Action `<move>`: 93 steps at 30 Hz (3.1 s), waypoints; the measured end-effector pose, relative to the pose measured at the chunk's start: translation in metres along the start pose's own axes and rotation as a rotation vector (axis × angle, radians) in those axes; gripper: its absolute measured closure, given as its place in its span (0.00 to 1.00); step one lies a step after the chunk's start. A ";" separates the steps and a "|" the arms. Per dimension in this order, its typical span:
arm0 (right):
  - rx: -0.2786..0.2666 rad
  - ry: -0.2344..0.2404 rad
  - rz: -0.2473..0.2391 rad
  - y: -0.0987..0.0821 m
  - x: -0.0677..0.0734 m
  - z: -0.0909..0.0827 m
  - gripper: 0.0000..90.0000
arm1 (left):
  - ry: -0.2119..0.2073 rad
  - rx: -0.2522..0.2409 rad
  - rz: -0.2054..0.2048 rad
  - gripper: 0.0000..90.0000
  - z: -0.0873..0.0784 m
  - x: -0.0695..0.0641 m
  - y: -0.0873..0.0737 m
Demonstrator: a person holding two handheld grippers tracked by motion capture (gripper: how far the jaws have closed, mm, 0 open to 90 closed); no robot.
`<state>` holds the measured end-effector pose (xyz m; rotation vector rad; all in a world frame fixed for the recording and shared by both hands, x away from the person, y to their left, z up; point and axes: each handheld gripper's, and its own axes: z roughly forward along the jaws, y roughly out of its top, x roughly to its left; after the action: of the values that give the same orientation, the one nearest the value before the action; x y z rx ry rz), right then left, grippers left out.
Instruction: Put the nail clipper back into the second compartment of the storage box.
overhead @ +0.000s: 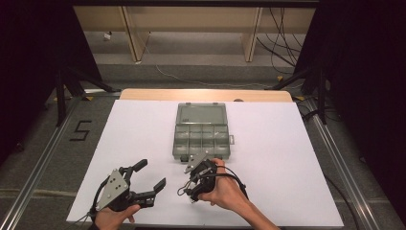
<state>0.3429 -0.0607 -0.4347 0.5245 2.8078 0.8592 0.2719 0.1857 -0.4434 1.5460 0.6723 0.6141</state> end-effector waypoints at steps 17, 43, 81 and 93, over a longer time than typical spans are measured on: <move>0.101 0.038 0.002 0.005 -0.002 0.018 0.33 | -0.001 -0.002 0.000 0.17 0.000 0.000 0.000; 0.230 0.097 0.036 0.006 0.001 0.037 0.48 | 0.005 -0.005 -0.005 0.17 -0.002 0.001 0.001; 0.326 0.071 -0.085 0.008 0.000 0.037 0.86 | 0.002 -0.002 -0.003 0.17 -0.001 0.000 0.001; 0.156 0.134 0.015 0.010 -0.018 0.008 0.86 | 0.002 -0.002 -0.002 0.17 -0.001 0.001 0.000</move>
<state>0.3640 -0.0554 -0.4348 0.5280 3.0144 0.7069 0.2716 0.1867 -0.4432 1.5426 0.6748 0.6145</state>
